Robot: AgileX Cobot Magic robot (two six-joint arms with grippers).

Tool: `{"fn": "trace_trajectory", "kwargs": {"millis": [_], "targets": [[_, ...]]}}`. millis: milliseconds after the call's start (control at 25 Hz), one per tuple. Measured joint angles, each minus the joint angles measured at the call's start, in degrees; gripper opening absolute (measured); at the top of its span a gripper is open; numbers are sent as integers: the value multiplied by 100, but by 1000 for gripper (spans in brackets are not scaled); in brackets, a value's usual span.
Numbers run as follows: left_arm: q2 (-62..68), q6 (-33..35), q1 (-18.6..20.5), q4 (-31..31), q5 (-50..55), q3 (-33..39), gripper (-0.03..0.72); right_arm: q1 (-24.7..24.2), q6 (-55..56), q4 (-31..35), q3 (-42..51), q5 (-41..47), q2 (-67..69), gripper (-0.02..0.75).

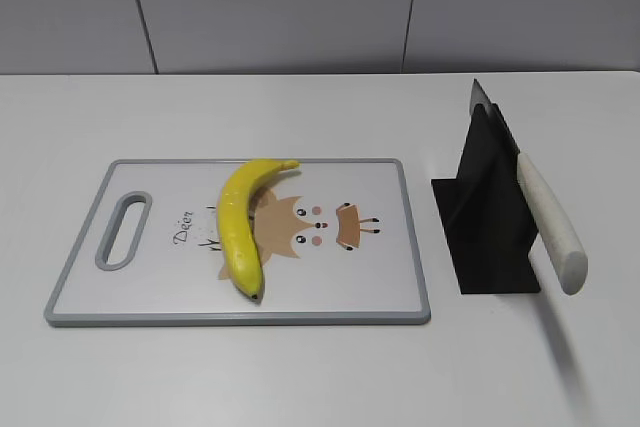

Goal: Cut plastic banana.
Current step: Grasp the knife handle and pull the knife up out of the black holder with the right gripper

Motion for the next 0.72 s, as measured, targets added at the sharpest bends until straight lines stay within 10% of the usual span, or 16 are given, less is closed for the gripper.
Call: {"fn": "trace_trajectory", "kwargs": {"millis": [200,440,720], "targets": [[0,0,0,-5,0,0,360,0,0,6,-526,51,926,594],[0,0,0,-5,0,0,624,0,0,30,-1281,452,2264,594],[0,0,0,-10,0,0,652,0,119,247,-2285,1009,4007,594]]}}
